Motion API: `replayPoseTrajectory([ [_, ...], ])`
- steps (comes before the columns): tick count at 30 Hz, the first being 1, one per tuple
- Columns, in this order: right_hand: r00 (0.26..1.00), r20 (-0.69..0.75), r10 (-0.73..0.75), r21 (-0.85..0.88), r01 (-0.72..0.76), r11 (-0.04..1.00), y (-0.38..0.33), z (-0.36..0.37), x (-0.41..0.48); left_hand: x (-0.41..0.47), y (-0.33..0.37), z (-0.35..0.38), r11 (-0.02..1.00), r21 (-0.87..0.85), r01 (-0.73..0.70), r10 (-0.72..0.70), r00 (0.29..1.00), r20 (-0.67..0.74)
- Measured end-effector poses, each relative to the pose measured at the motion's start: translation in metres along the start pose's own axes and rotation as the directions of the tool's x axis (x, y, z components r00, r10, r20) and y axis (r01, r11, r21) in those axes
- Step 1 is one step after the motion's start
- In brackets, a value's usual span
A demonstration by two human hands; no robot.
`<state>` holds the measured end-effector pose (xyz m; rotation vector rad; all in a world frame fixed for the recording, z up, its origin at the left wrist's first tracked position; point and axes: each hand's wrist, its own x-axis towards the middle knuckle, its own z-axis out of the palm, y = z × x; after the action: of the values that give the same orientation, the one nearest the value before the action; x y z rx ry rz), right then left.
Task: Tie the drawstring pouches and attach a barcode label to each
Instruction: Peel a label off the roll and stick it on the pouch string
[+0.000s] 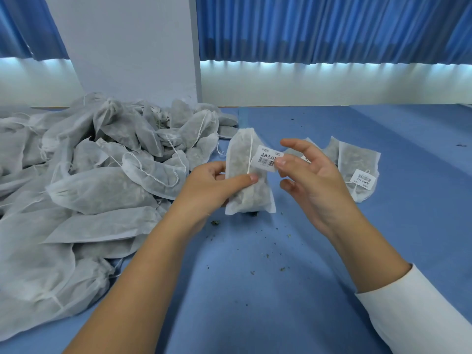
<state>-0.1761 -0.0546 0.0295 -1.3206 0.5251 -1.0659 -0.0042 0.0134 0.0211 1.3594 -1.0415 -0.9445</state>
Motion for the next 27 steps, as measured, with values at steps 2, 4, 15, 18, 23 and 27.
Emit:
replayPoseTrajectory([
  [2,1.0,-0.016,0.024,-0.057,-0.025,0.998,0.001,0.0,0.0,0.0,0.0,-0.001,1.0,-0.002,-0.004,0.004,1.0,0.004],
  [4,0.997,-0.044,0.067,-0.079,-0.07,0.994,0.004,0.001,0.0,0.0,0.0,0.0,1.0,0.012,-0.009,0.009,1.0,0.022],
  [15,0.976,-0.179,0.127,-0.118,-0.149,0.982,0.007,0.003,0.001,-0.004,0.001,0.004,0.997,0.065,-0.049,0.043,0.995,0.09],
  [18,0.974,-0.204,0.102,-0.138,-0.132,0.982,0.007,0.004,0.001,-0.005,0.001,0.005,0.996,0.074,-0.052,0.046,0.995,0.089],
  [23,0.974,-0.223,-0.034,-0.2,-0.012,0.98,0.01,0.01,-0.002,-0.007,0.001,0.009,0.993,0.099,-0.07,0.063,0.995,0.071],
  [27,0.971,-0.216,-0.107,-0.235,0.055,0.971,0.014,0.014,-0.006,-0.006,0.001,0.017,0.982,0.152,-0.113,0.126,0.989,-0.078],
])
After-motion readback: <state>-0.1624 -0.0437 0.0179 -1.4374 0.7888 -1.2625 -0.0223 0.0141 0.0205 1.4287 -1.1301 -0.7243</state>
